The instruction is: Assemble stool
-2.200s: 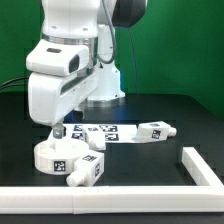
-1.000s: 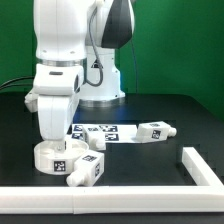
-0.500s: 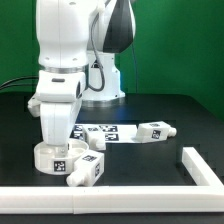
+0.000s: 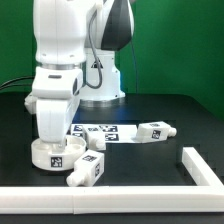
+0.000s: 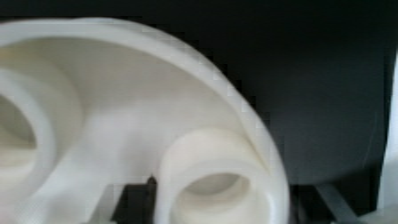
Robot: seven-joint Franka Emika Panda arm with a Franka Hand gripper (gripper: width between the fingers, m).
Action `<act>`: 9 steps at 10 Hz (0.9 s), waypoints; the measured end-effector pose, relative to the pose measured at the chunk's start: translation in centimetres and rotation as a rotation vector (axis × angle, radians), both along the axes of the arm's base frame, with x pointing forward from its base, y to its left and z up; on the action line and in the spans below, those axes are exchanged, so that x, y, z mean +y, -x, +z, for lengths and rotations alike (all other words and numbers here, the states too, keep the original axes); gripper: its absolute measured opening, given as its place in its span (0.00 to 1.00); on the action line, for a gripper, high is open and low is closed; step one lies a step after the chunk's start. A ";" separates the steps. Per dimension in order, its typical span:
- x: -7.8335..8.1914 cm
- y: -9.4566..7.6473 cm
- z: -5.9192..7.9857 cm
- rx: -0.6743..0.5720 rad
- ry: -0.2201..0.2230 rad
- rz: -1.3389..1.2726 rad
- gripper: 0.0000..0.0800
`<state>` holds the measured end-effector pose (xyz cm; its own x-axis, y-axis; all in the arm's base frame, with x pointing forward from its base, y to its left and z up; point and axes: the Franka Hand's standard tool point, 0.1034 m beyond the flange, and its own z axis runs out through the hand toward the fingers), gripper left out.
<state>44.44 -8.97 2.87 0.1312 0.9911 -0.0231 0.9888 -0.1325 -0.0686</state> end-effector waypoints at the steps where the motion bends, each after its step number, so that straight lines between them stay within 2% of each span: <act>1: 0.0 -0.5 1.3 -0.012 0.006 -0.004 0.39; 2: 0.3 -0.9 2.5 -0.016 0.013 -0.036 0.39; 3: 1.5 -1.5 3.8 -0.013 0.022 -0.075 0.39; 4: 2.9 -2.4 4.5 -0.011 0.028 -0.083 0.40; 5: 4.3 -3.5 4.6 -0.006 0.030 -0.101 0.40; 7: 8.2 -6.1 4.1 0.000 0.028 -0.095 0.40; 8: 9.6 -7.0 4.0 0.004 0.024 -0.065 0.40; 9: 10.1 -7.7 3.6 0.009 0.020 -0.032 0.40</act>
Offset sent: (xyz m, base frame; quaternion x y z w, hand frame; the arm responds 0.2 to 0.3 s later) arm 0.0287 0.0399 0.0404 0.0189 -0.0402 0.0531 0.9976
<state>52.12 1.15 6.43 0.1622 0.9858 -0.0444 0.9835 -0.1652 -0.0742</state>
